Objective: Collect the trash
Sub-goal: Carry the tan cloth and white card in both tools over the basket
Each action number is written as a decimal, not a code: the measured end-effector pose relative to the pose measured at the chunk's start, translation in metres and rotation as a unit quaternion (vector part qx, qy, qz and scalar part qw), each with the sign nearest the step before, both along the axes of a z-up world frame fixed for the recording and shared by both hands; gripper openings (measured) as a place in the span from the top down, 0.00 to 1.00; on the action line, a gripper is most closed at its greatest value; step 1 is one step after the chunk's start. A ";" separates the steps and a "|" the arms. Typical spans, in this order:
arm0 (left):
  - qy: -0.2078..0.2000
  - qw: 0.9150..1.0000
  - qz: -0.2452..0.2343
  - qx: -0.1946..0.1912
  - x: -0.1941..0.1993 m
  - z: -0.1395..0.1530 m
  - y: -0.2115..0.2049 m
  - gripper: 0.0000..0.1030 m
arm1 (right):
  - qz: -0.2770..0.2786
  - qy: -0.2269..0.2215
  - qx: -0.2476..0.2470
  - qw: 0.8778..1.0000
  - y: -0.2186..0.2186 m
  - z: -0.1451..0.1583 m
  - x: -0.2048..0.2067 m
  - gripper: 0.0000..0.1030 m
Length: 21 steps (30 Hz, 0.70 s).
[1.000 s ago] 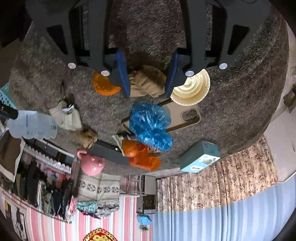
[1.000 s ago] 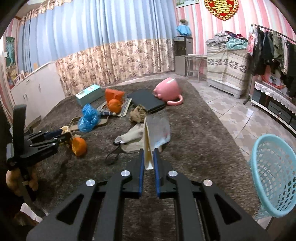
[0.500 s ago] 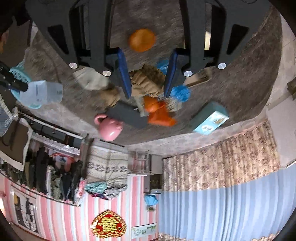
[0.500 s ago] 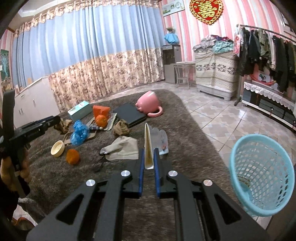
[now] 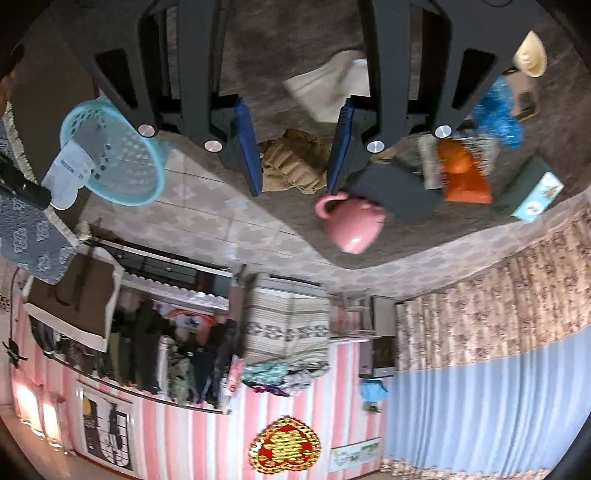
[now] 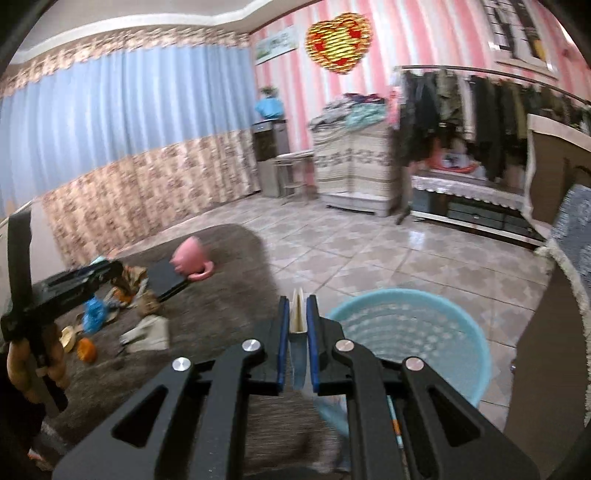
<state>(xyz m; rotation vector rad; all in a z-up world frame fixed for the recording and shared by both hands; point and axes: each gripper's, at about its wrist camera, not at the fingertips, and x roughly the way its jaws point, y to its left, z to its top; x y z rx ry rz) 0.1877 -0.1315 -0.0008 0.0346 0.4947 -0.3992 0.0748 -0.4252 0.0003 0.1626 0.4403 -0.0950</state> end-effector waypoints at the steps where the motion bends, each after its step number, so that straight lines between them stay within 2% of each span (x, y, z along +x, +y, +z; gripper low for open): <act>1: 0.002 1.000 -0.006 -0.001 0.001 -0.001 -0.007 0.66 | -0.012 0.000 0.003 1.000 -0.012 -0.001 -0.002 0.90; 12: -0.003 0.997 -0.079 0.015 0.001 -0.004 -0.085 0.66 | -0.068 0.020 0.039 0.997 -0.068 -0.033 -0.005 0.90; 21: -0.006 0.989 -0.146 0.025 0.003 -0.020 -0.165 0.66 | -0.097 0.010 0.046 0.994 -0.092 -0.035 -0.003 0.90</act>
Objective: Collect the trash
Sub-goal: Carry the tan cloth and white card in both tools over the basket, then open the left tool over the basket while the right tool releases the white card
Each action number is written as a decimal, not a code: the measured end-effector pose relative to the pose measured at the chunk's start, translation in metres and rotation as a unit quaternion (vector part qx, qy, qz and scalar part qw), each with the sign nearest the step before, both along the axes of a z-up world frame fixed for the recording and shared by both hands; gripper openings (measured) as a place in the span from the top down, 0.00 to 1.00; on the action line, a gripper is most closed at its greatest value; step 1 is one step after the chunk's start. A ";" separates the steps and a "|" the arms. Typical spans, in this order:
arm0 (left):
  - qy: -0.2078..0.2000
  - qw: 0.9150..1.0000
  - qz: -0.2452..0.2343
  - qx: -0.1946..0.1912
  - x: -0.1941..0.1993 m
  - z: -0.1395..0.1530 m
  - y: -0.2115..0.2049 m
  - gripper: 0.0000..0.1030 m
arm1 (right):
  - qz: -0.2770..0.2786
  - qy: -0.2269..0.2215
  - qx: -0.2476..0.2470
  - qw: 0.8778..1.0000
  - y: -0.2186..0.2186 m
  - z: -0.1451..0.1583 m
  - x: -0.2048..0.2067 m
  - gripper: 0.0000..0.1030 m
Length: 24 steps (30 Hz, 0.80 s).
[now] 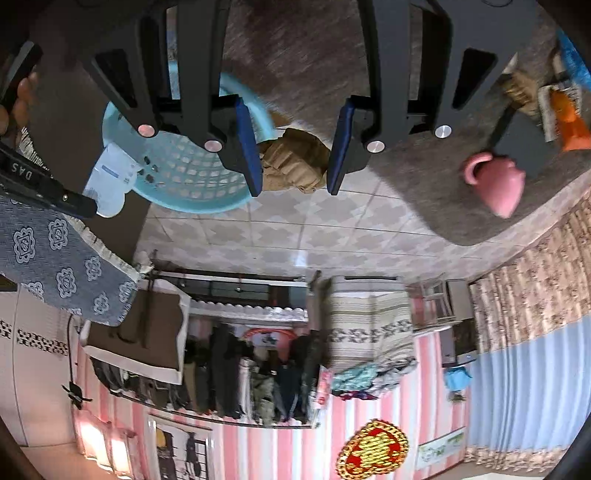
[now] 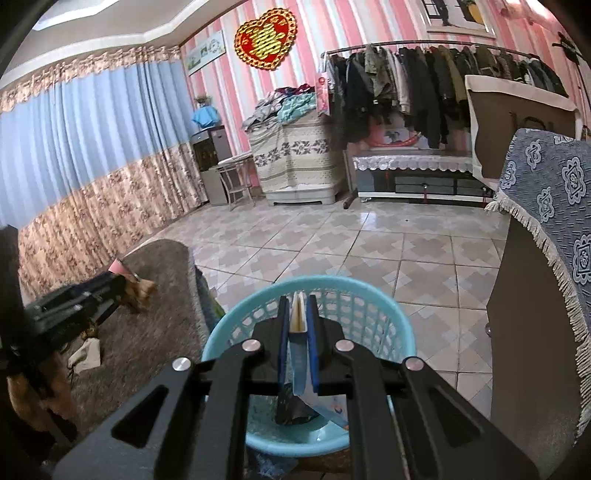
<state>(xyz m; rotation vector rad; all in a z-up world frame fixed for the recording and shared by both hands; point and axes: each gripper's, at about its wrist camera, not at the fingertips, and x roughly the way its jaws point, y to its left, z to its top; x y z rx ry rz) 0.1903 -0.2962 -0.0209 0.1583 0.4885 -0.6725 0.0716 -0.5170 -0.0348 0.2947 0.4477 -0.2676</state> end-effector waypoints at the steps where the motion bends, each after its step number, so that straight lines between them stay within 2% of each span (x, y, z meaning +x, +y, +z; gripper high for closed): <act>1: 0.005 1.000 -0.007 -0.001 0.003 -0.004 -0.010 0.66 | -0.004 -0.002 0.001 1.000 -0.003 0.000 -0.001 0.90; 5: 0.019 0.999 -0.029 0.005 0.008 -0.022 -0.040 0.65 | -0.017 -0.004 0.006 1.000 -0.014 -0.002 -0.006 0.90; 9: 0.016 0.999 -0.045 0.017 0.008 -0.035 -0.066 0.65 | -0.023 -0.003 0.008 1.000 -0.018 -0.005 -0.009 0.91; 13: 0.024 0.998 -0.051 0.016 0.017 -0.042 -0.082 0.59 | -0.025 -0.001 0.007 1.000 -0.020 -0.008 -0.007 0.91; 14: 0.023 0.998 -0.050 0.018 0.018 -0.043 -0.085 0.56 | -0.025 0.000 0.007 1.000 -0.020 -0.009 -0.006 0.91; 16: 0.016 0.999 -0.042 0.023 0.021 -0.042 -0.088 0.35 | -0.024 0.001 0.008 1.000 -0.020 -0.009 -0.004 0.90; 21: 0.009 1.000 -0.014 0.007 0.030 -0.031 -0.075 0.15 | -0.022 0.005 0.004 1.000 -0.017 -0.013 0.004 0.90; 24: -0.004 1.000 0.008 0.003 0.033 -0.020 -0.061 0.09 | -0.020 0.009 0.002 1.000 -0.014 -0.016 0.012 0.90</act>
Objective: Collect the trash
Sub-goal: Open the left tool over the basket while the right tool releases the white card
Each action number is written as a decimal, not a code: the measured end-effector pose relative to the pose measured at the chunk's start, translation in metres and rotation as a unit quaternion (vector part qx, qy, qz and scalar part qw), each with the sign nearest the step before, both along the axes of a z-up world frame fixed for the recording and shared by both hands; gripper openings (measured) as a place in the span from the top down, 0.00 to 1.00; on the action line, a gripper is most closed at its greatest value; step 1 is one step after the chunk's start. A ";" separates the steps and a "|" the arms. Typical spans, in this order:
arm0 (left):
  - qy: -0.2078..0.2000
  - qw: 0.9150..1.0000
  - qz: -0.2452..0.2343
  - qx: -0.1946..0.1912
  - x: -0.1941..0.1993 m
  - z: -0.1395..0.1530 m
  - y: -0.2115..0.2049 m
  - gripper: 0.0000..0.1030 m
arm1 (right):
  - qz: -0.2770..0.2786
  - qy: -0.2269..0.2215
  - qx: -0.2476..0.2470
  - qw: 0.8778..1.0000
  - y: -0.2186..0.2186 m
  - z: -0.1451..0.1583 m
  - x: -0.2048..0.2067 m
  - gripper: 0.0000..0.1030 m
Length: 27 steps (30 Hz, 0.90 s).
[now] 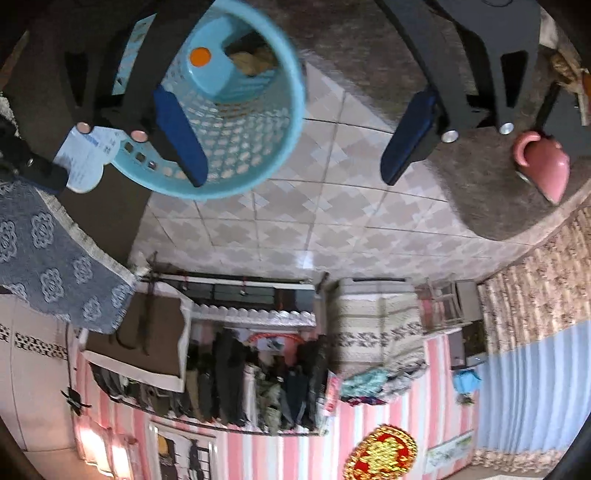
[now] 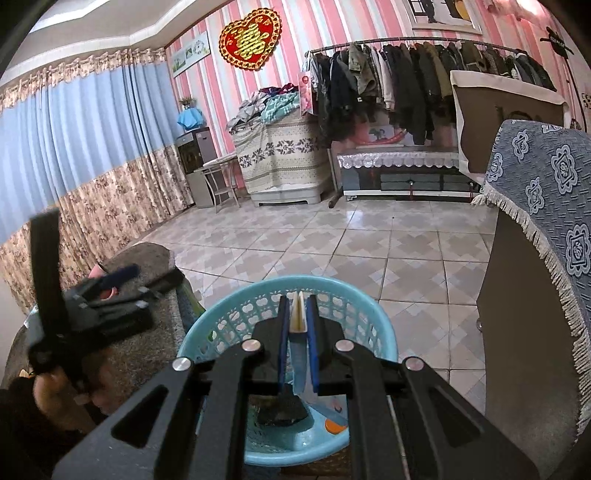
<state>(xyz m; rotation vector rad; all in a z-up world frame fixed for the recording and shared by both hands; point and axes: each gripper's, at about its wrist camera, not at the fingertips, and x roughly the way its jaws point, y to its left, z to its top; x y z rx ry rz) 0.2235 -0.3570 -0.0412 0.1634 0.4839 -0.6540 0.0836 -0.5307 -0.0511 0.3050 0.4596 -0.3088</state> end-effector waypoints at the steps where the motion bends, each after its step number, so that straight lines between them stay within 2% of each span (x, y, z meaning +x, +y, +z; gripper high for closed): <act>1: -0.005 1.000 0.007 0.000 0.000 0.003 0.006 0.09 | 0.000 0.001 -0.002 1.000 0.002 -0.001 0.003 0.90; 8: -0.032 0.999 0.043 0.008 -0.003 0.017 0.043 0.05 | -0.017 0.010 -0.018 1.000 0.009 -0.008 0.021 0.89; 9: -0.034 0.998 0.047 0.010 -0.003 0.019 0.049 0.05 | -0.021 0.013 -0.021 0.999 0.010 -0.008 0.023 0.80; 10: -0.034 0.998 0.051 0.010 -0.003 0.020 0.054 0.05 | -0.027 0.013 -0.029 0.999 0.013 -0.007 0.025 0.61; 12: -0.029 0.998 0.058 0.006 -0.002 0.023 0.067 0.05 | -0.037 0.008 -0.042 0.998 0.017 -0.005 0.024 0.39; 14: -0.026 0.998 0.064 0.004 -0.003 0.026 0.077 0.05 | -0.039 0.010 -0.048 0.998 0.020 -0.003 0.023 0.37; 16: -0.027 0.997 0.070 0.002 -0.006 0.028 0.084 0.05 | -0.041 0.011 -0.055 0.998 0.024 0.001 0.021 0.19; 18: -0.026 0.997 0.075 -0.001 -0.009 0.030 0.094 0.05 | -0.049 0.005 -0.068 0.996 0.027 0.005 0.016 0.12; 22: -0.026 0.996 0.089 -0.007 -0.016 0.036 0.115 0.05 | -0.052 0.004 -0.094 0.994 0.041 0.017 0.010 0.05; 27: -0.028 0.993 0.110 -0.015 -0.028 0.042 0.146 0.05 | -0.044 0.001 -0.102 0.994 0.057 0.028 0.006 0.04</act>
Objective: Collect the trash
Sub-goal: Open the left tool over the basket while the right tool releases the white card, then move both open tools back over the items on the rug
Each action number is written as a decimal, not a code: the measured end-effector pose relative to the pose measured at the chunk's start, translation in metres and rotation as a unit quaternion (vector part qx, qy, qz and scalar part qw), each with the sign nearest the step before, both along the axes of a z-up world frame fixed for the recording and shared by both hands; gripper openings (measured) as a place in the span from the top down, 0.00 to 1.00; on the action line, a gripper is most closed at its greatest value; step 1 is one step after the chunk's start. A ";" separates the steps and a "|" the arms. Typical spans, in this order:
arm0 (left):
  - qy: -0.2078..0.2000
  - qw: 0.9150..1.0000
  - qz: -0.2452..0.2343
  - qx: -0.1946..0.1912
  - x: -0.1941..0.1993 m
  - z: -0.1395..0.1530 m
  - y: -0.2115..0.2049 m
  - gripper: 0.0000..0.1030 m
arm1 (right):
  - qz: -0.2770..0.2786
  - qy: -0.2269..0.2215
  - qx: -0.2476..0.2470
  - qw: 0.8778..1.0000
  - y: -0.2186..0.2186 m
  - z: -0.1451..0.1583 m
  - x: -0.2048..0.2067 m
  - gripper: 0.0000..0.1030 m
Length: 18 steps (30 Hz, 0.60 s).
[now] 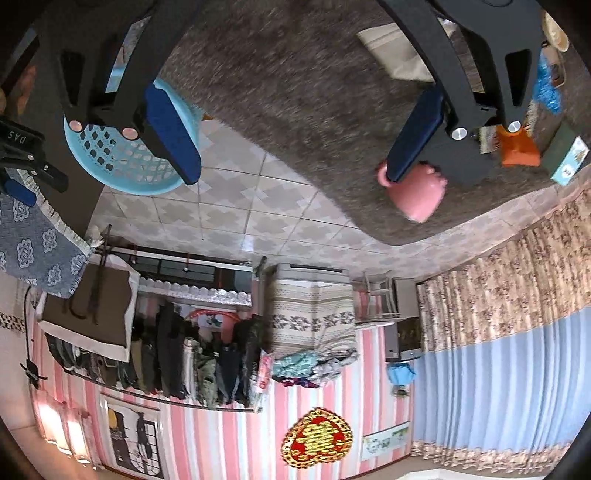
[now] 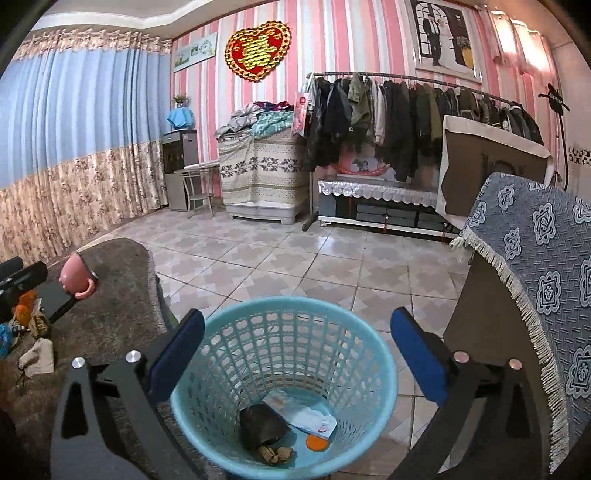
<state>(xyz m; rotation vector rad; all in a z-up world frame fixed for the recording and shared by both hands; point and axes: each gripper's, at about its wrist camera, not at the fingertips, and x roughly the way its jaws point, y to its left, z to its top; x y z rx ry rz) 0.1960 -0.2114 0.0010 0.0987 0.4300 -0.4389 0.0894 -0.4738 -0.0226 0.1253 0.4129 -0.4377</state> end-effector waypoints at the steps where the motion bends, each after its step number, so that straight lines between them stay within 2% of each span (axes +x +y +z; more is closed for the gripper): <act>1: 0.000 1.000 0.006 0.000 -0.002 0.001 0.009 0.05 | 0.003 -0.001 0.001 1.000 0.003 0.002 0.000 0.04; 12: 0.010 0.996 0.085 -0.005 -0.021 0.005 0.109 0.05 | 0.054 0.003 0.001 0.999 0.060 0.003 0.004 0.04; 18: 0.006 0.991 0.129 0.012 -0.032 0.000 0.163 0.05 | 0.101 0.012 -0.017 0.995 0.109 0.000 0.013 0.04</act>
